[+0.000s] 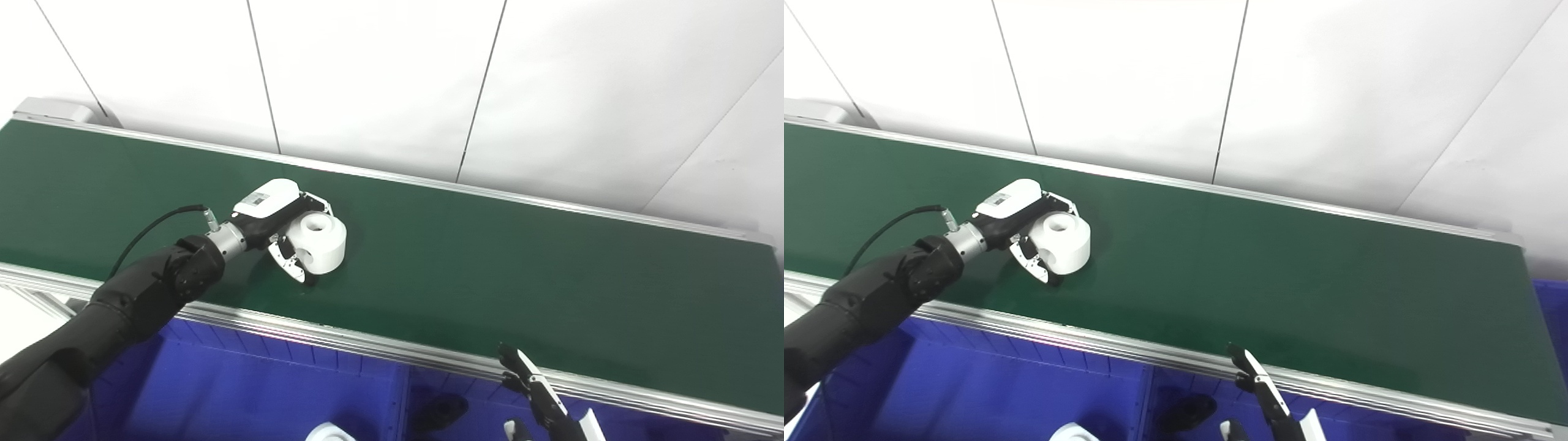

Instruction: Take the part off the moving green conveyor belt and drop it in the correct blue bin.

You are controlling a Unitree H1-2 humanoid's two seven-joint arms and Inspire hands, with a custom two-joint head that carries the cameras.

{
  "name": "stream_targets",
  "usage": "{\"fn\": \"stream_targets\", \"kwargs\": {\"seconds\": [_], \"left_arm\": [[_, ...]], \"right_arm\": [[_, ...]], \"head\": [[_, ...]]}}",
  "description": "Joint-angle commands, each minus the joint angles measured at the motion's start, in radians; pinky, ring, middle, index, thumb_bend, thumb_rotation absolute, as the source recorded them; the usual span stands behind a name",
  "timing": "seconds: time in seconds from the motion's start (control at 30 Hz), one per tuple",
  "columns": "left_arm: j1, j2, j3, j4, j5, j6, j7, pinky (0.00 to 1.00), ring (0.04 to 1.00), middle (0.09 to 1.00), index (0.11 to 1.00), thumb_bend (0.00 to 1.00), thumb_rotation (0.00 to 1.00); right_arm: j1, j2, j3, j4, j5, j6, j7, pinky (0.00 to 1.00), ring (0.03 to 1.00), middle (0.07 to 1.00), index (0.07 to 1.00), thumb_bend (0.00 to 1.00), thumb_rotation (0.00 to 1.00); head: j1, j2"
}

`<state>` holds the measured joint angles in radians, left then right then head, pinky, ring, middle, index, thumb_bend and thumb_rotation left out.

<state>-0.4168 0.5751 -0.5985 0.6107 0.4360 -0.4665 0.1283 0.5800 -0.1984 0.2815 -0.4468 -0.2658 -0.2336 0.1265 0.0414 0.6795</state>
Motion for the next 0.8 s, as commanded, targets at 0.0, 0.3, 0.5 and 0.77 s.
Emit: {"fn": "stream_targets", "kwargs": {"seconds": [0.0, 0.3, 0.5, 0.77], "left_arm": [[-0.014, 0.04, 0.005, -0.015, -0.009, -0.003, 0.013, 0.29, 0.351, 0.426, 0.467, 0.87, 0.0], [0.011, 0.06, 0.033, -0.118, -0.086, -0.003, -0.021, 0.26, 0.32, 0.401, 0.479, 0.54, 0.04], [0.025, 0.068, 0.087, -0.188, -0.127, -0.003, -0.065, 0.25, 0.304, 0.392, 0.48, 0.52, 0.04], [0.05, 0.076, 0.195, -0.325, -0.185, -0.003, -0.153, 0.24, 0.301, 0.388, 0.478, 0.52, 0.04]], "right_arm": [[0.015, -0.001, -0.004, -0.014, 0.003, -0.063, -0.012, 0.86, 0.922, 0.929, 0.923, 0.4, 0.92], [0.014, -0.001, -0.003, -0.021, 0.002, -0.049, -0.008, 0.86, 0.923, 0.932, 0.927, 0.42, 0.93], [0.007, 0.0, 0.0, -0.023, 0.0, -0.04, -0.003, 0.87, 0.923, 0.934, 0.929, 0.41, 0.93], [0.007, 0.007, 0.004, -0.024, -0.001, -0.035, -0.003, 0.87, 0.924, 0.94, 0.932, 0.41, 0.93]], "head": [[0.001, -0.001], [0.001, 0.002], [0.0, 0.001], [-0.002, 0.004]]}}
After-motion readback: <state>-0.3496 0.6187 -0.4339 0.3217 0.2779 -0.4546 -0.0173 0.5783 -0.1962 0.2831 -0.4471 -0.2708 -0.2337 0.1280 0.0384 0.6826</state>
